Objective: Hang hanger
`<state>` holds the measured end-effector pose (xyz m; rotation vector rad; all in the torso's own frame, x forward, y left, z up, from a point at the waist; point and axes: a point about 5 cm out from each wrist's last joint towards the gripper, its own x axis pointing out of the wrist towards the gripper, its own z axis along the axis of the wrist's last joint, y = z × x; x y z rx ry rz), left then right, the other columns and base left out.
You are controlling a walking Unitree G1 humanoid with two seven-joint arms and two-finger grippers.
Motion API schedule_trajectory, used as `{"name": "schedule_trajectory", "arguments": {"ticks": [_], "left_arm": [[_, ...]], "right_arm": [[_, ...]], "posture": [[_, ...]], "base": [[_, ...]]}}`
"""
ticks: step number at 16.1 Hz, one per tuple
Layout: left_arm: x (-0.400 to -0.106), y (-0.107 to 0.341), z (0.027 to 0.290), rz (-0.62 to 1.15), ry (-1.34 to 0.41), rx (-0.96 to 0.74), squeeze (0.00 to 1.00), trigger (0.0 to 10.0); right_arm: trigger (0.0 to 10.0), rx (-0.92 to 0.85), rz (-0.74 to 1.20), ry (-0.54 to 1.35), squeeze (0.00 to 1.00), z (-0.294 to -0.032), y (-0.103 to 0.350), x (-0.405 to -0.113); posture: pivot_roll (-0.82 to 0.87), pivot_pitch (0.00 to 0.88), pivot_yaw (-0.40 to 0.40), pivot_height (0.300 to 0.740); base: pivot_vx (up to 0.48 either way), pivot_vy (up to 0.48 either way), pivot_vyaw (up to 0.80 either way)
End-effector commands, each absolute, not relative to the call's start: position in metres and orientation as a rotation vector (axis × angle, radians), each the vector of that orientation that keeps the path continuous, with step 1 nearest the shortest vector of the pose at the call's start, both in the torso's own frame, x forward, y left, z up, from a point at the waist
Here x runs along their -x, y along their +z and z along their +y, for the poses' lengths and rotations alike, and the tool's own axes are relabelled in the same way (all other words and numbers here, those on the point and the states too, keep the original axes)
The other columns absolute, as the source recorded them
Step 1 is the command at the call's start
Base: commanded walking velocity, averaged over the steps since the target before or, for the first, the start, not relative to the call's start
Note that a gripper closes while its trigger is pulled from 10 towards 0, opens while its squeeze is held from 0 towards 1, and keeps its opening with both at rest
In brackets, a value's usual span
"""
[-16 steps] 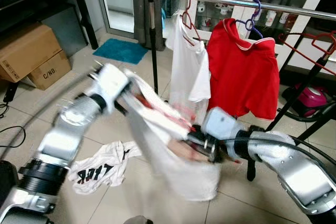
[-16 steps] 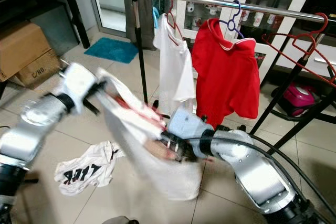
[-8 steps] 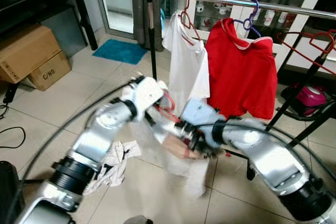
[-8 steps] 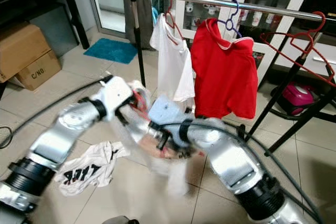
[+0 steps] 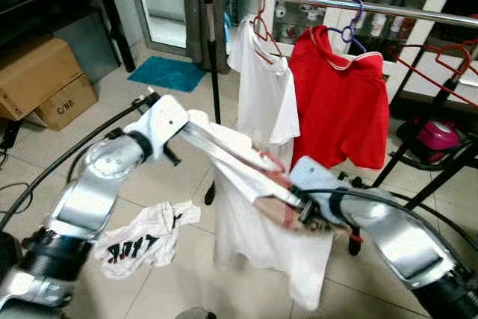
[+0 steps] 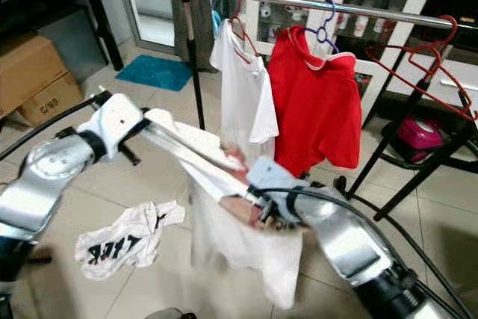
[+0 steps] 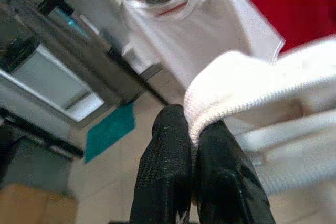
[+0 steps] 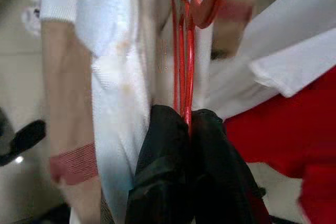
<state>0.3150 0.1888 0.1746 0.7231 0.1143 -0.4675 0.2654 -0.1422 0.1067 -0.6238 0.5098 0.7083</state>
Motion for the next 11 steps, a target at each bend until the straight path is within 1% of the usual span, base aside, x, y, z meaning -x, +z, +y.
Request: {"name": "schedule_trajectory", "arguments": {"ticks": [1,2,3,4,6,7,9,11], "left_arm": [[-0.317,0.193,0.229,0.12,-0.293,-0.786,0.0,0.0],[-0.318,0.196,0.246,0.137,-0.234,-0.828,0.0,0.0],[-0.319,0.2,0.257,0.144,-0.195,-0.849,0.0,0.0],[-0.321,0.208,0.275,0.154,-0.129,-0.889,0.0,0.0],[-0.327,0.223,0.292,0.146,-0.067,-0.924,0.0,0.0],[-0.33,0.229,0.298,0.146,-0.048,-0.92,0.0,0.0],[-0.335,0.231,0.303,0.14,-0.046,-0.902,0.0,0.0],[-0.34,0.224,0.298,0.139,-0.09,-0.825,0.0,0.0]], "right_arm": [[0.0,0.606,0.566,0.651,0.0,-0.166,0.102,-0.262],[0.0,0.574,0.521,0.722,0.0,-0.166,0.106,-0.256],[0.0,0.565,0.497,0.797,0.0,-0.165,0.107,-0.25],[0.0,0.557,0.472,0.977,0.0,-0.162,0.11,-0.232],[0.0,0.549,0.512,1.193,0.0,-0.162,0.108,-0.205],[0.0,0.491,0.511,1.246,0.0,-0.162,0.109,-0.197],[0.0,0.361,0.468,1.273,0.0,-0.159,0.112,-0.192],[0.0,0.134,0.341,1.236,0.0,-0.154,0.125,-0.193]], "posture": [[-0.02,0.0,0.001,0.74],[-0.02,0.0,0.001,0.74],[-0.01,0.0,0.004,0.74],[-0.01,0.0,0.008,0.74],[-0.01,0.0,0.017,0.74],[-0.01,0.0,0.02,0.74],[-0.02,0.0,0.029,0.74],[-0.02,0.0,0.038,0.74]], "base": [[0.0,0.0,0.0],[0.0,0.0,0.0],[0.0,0.0,0.0],[0.0,0.0,0.0],[0.0,0.0,0.0],[0.0,0.0,0.0],[0.0,0.0,0.0],[0.0,0.0,0.0]]}}
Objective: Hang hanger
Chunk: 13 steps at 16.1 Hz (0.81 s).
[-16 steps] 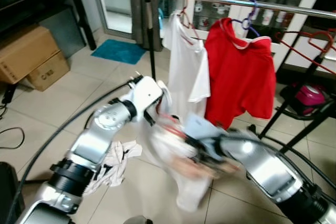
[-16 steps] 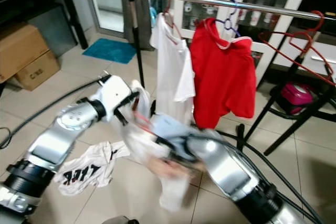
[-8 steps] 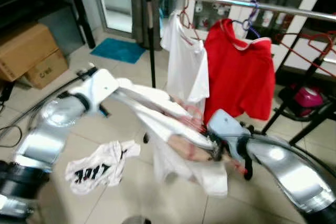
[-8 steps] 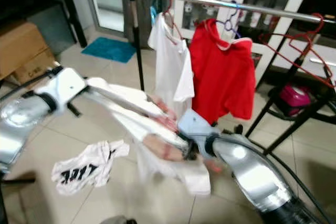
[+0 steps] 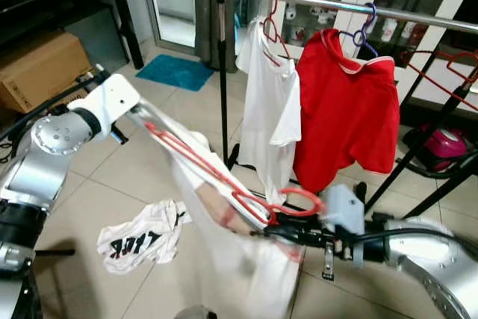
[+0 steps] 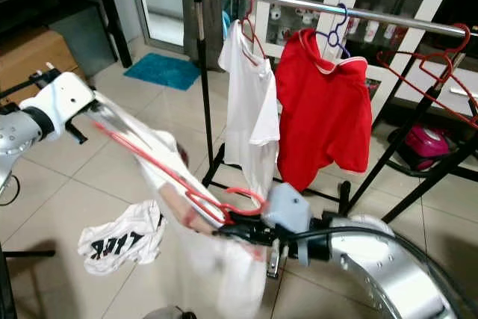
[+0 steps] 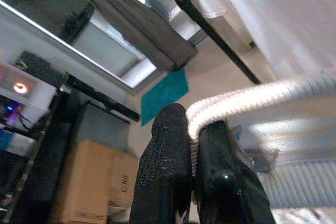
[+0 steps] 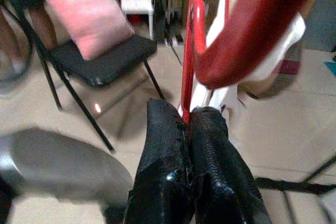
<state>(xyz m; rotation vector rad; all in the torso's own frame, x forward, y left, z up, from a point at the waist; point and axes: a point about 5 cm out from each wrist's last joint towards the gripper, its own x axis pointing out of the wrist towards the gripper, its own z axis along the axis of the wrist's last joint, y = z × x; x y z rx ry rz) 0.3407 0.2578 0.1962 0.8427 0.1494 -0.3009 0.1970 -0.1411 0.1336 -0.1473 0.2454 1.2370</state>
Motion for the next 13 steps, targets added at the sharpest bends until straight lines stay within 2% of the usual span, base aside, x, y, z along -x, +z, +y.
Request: {"name": "schedule_trajectory", "arguments": {"ticks": [1,3,4,6,7,8,9,10,12,13], "left_arm": [[-0.341,0.219,0.296,0.149,-0.104,-0.807,0.0,0.0],[-0.34,0.197,0.272,0.172,-0.263,-0.773,0.0,0.0],[-0.337,0.183,0.246,0.167,-0.403,-0.727,0.0,0.0],[-0.333,0.171,0.21,0.136,-0.534,-0.629,0.0,0.0],[-0.332,0.17,0.194,0.11,-0.584,-0.584,0.0,0.0],[-0.331,0.175,0.177,0.065,-0.613,-0.514,0.0,0.0],[-0.332,0.178,0.169,0.046,-0.624,-0.475,0.0,0.0],[-0.33,0.178,0.162,0.046,-0.654,-0.46,0.0,0.0],[-0.327,0.175,0.16,0.06,-0.673,-0.457,0.0,0.0],[-0.324,0.174,0.16,0.07,-0.678,-0.438,0.0,0.0]], "right_arm": [[0.0,0.092,0.321,1.234,0.0,-0.153,0.127,-0.193],[0.0,0.028,0.245,1.127,0.0,-0.148,0.133,-0.205],[0.0,0.011,0.221,0.979,0.0,-0.141,0.133,-0.22],[0.0,-0.001,0.209,0.786,0.0,-0.131,0.135,-0.241],[0.0,0.033,0.221,0.749,0.0,-0.126,0.134,-0.246],[0.0,0.202,0.225,0.761,0.0,-0.119,0.129,-0.247],[0.0,0.132,0.2,0.752,0.0,-0.113,0.132,-0.247],[0.0,-0.065,0.126,0.63,0.0,-0.112,0.144,-0.258],[0.0,-0.207,0.041,0.511,0.0,-0.114,0.158,-0.269],[0.0,-0.348,-0.017,0.403,0.0,-0.121,0.168,-0.277]], "posture": [[-0.02,0.0,0.039,0.74],[-0.02,0.0,0.046,0.74],[-0.02,0.0,0.048,0.74],[-0.02,0.0,0.05,0.74],[-0.02,0.0,0.045,0.74],[-0.02,0.0,0.045,0.74],[-0.02,0.0,0.045,0.74],[-0.01,0.0,0.037,0.74],[-0.01,0.0,0.037,0.74],[-0.01,0.0,0.039,0.74]], "base": [[0.0,0.0,0.0],[0.0,0.0,0.0],[0.0,0.0,0.0],[0.0,0.0,0.0],[0.0,0.0,0.0],[0.0,0.0,0.0],[0.0,0.0,0.0],[0.0,0.0,0.0],[0.0,0.0,0.0],[0.0,0.0,0.0]]}}
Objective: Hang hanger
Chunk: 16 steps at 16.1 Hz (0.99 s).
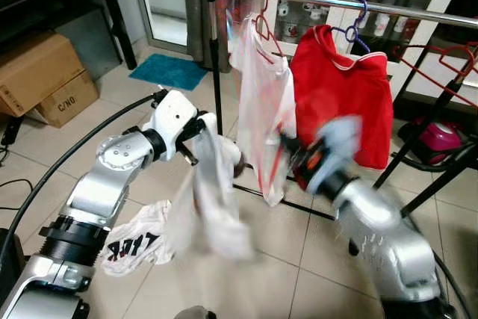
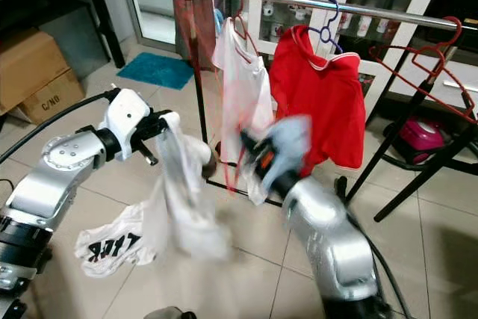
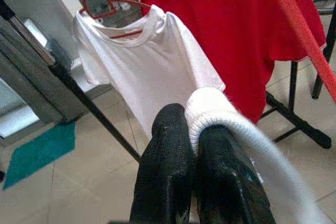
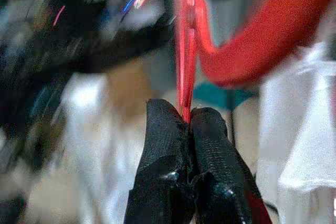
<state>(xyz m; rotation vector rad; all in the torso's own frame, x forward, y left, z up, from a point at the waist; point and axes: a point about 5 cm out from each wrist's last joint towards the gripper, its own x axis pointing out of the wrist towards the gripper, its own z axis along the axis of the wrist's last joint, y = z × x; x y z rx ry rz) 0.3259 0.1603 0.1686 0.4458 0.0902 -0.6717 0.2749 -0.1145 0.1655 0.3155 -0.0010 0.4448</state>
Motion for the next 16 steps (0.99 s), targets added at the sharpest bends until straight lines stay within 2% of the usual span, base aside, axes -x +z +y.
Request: {"name": "schedule_trajectory", "arguments": {"ticks": [1,3,4,5,6,7,8,9,10,11,12,14,16], "left_arm": [[-0.321,0.175,0.16,0.077,-0.683,-0.416,0.0,0.0],[-0.315,0.175,0.16,0.088,-0.683,-0.382,0.0,0.0],[-0.31,0.17,0.165,0.103,-0.635,-0.304,0.0,0.0],[-0.307,0.166,0.169,0.11,-0.591,-0.252,0.0,0.0],[-0.301,0.158,0.175,0.115,-0.489,-0.12,0.0,0.0],[-0.291,0.14,0.182,0.192,-0.371,0.044,0.0,0.0],[-0.275,0.121,0.181,0.279,-0.366,0.087,0.0,3.4],[-0.262,0.111,0.173,0.291,-0.398,0.108,0.0,9.1],[-0.255,0.101,0.171,0.277,-0.348,0.109,0.0,10.0],[-0.253,0.097,0.173,0.255,-0.272,0.084,0.0,10.0],[-0.252,0.097,0.171,0.249,-0.255,0.101,0.0,10.0],[-0.253,0.1,0.168,0.222,-0.196,0.125,0.0,10.0],[-0.254,0.096,0.168,0.264,-0.198,0.074,0.0,10.0]], "right_arm": [[0.0,-0.398,-0.045,0.323,0.0,-0.129,0.17,-0.282],[0.0,-0.401,-0.066,0.232,0.0,-0.139,0.169,-0.285],[0.0,-0.375,-0.041,0.202,0.0,-0.144,0.165,-0.285],[0.0,-0.287,-0.012,0.219,0.0,-0.144,0.16,-0.283],[8.1,-0.155,0.098,0.264,0.0,-0.143,0.146,-0.275],[10.0,-0.076,0.186,0.31,0.0,-0.143,0.132,-0.264],[10.0,0.004,0.272,0.303,0.0,-0.147,0.116,-0.253],[10.0,0.019,0.3,0.221,0.0,-0.156,0.106,-0.247],[10.0,0.114,0.239,0.106,0.0,-0.168,0.105,-0.245],[10.0,0.12,0.24,0.055,0.0,-0.173,0.104,-0.243],[10.0,0.054,0.225,0.078,0.0,-0.172,0.106,-0.244],[10.0,0.038,0.216,0.053,0.0,-0.173,0.108,-0.244],[10.0,0.051,0.147,-0.038,0.0,-0.172,0.11,-0.253]], "posture": [[-0.01,0.0,0.043,0.74],[-0.01,0.0,0.043,0.74],[-0.01,0.0,0.052,0.74],[-0.01,0.0,0.052,0.74],[-0.02,0.0,0.055,0.74],[-0.02,0.0,0.053,0.74],[-0.02,0.0,0.049,0.74],[-0.02,0.0,0.046,0.74],[-0.03,0.0,0.05,0.74],[-0.03,0.0,0.052,0.74],[-0.04,0.0,0.057,0.74],[-0.05,0.0,0.065,0.74],[-0.06,0.0,0.054,0.74]], "base": [[0.0,0.0,0.0],[0.0,0.0,0.0],[0.0,0.0,0.0],[0.0,0.0,0.0],[0.0,0.0,0.0],[0.0,0.0,0.0],[0.0,0.0,0.0],[0.0,0.0,-0.76],[0.0,0.0,-0.76],[0.0,0.0,-0.77],[0.0,0.0,-0.77],[0.0,0.0,-0.79],[0.0,0.0,-0.8]]}}
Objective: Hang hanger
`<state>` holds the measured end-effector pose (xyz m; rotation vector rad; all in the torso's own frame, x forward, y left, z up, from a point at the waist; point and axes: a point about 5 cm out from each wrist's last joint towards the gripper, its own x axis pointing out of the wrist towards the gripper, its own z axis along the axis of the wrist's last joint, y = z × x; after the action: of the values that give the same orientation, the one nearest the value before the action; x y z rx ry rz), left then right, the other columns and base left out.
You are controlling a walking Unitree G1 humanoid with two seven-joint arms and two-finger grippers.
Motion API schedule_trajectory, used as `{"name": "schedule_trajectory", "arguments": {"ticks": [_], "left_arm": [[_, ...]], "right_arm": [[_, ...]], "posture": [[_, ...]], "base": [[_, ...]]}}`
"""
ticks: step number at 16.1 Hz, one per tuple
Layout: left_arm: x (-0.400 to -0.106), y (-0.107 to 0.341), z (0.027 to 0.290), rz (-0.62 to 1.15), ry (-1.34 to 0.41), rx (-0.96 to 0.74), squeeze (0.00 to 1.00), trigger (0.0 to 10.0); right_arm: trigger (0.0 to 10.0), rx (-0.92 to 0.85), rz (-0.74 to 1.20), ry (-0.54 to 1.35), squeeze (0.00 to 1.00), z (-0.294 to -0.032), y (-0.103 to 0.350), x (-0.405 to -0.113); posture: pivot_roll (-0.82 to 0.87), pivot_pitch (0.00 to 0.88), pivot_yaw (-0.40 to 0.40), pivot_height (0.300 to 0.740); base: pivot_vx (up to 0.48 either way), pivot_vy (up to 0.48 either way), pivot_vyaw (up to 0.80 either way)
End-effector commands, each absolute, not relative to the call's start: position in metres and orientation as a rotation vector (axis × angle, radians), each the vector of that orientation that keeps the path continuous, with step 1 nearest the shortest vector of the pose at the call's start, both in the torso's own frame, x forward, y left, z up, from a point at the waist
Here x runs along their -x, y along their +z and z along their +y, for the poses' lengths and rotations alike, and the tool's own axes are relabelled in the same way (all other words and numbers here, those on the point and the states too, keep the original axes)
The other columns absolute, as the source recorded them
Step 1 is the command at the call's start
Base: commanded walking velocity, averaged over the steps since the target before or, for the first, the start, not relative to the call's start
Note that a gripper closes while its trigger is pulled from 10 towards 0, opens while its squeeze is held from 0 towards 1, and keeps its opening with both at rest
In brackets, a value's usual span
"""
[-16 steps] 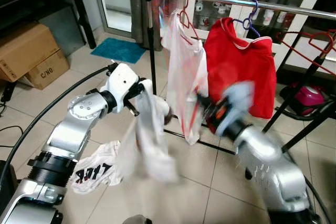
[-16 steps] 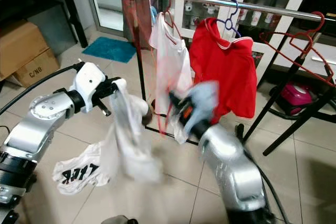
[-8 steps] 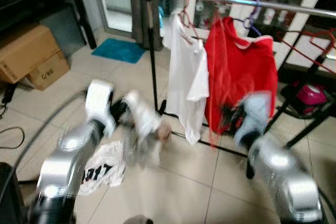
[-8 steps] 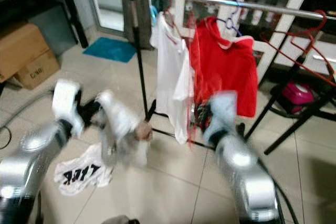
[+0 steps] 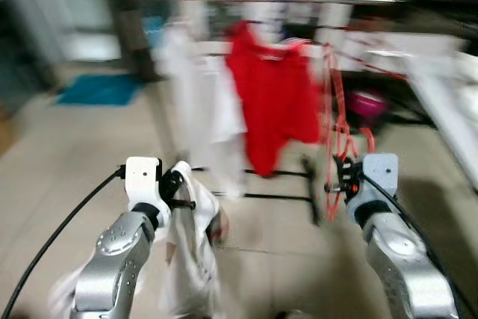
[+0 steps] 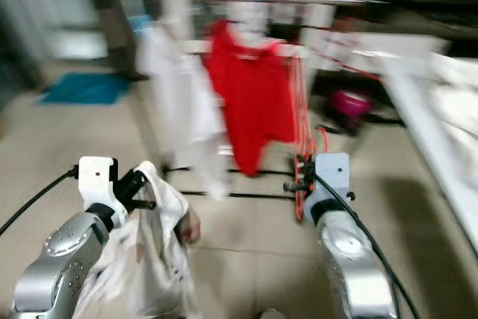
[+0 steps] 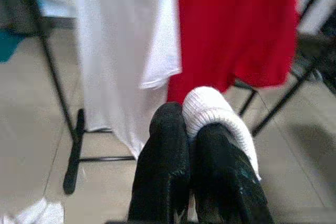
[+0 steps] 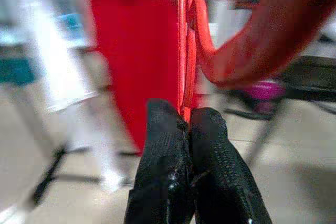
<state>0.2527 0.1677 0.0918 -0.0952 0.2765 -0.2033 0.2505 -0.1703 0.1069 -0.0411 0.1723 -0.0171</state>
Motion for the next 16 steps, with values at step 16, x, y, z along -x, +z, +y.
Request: {"name": "schedule_trajectory", "arguments": {"ticks": [16], "left_arm": [[-0.255,0.101,0.147,0.221,-0.299,0.001,0.0,10.0]], "right_arm": [[10.0,-0.09,0.364,0.152,0.0,-0.152,0.086,-0.238]], "posture": [[-0.06,0.0,0.083,0.74]], "base": [[0.0,0.0,-0.8]]}}
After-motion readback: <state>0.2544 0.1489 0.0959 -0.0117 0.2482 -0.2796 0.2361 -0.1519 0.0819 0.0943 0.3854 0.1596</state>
